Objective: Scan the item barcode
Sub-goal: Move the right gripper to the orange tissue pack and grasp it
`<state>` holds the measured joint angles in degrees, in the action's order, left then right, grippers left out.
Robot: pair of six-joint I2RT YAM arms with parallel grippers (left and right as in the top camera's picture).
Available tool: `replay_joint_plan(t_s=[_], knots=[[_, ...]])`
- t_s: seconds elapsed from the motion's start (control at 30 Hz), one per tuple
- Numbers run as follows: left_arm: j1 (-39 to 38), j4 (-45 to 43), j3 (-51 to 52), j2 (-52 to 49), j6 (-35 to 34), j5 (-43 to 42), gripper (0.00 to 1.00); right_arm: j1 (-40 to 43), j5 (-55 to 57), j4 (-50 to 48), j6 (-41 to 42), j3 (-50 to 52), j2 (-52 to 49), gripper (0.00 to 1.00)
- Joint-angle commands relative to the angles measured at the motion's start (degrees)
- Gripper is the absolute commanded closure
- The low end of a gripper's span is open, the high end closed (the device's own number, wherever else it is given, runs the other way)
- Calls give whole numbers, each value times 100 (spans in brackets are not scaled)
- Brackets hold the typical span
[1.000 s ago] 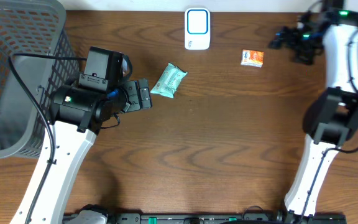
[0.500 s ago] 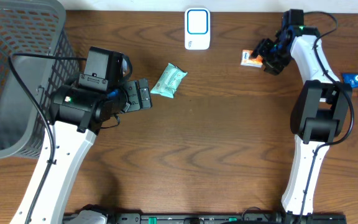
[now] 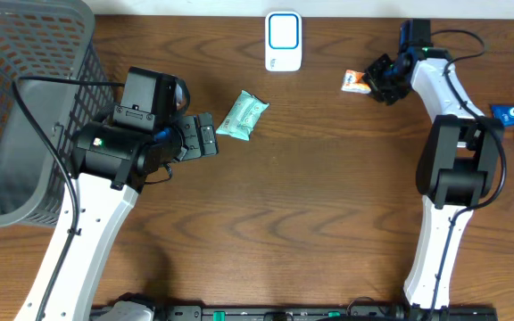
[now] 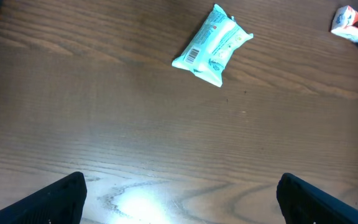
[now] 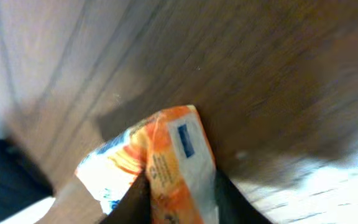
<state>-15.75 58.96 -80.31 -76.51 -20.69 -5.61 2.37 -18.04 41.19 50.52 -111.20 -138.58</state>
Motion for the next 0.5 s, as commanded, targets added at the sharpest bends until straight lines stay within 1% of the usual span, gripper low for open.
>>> replay_joint_plan(t_s=[0.0, 0.03, 0.1, 0.13, 0.23, 0.37, 0.4, 0.47], knots=[[31, 15, -15, -33, 96, 76, 2, -129, -83, 125, 116, 256, -214, 86], [31, 15, -15, -33, 96, 74, 2, -125, -205, 122, 114, 256, -214, 92], [31, 15, -15, -33, 96, 76, 2, -76, -492, 125, 105, 256, -214, 97], [31, 15, -15, -33, 96, 74, 2, -42, -632, 122, 46, 256, -214, 99], [31, 17, -15, -33, 96, 74, 2, 98, -1099, 114, -413, 245, -212, 99], [31, 15, -15, -33, 96, 76, 2, 345, -2035, 83, -2087, 245, -212, 99], [31, 15, -15, -33, 96, 74, 2, 428, -2439, 149, -2927, 245, -212, 99], [31, 15, -15, -33, 96, 76, 2, 531, -2892, 428, -3950, 245, -212, 99]])
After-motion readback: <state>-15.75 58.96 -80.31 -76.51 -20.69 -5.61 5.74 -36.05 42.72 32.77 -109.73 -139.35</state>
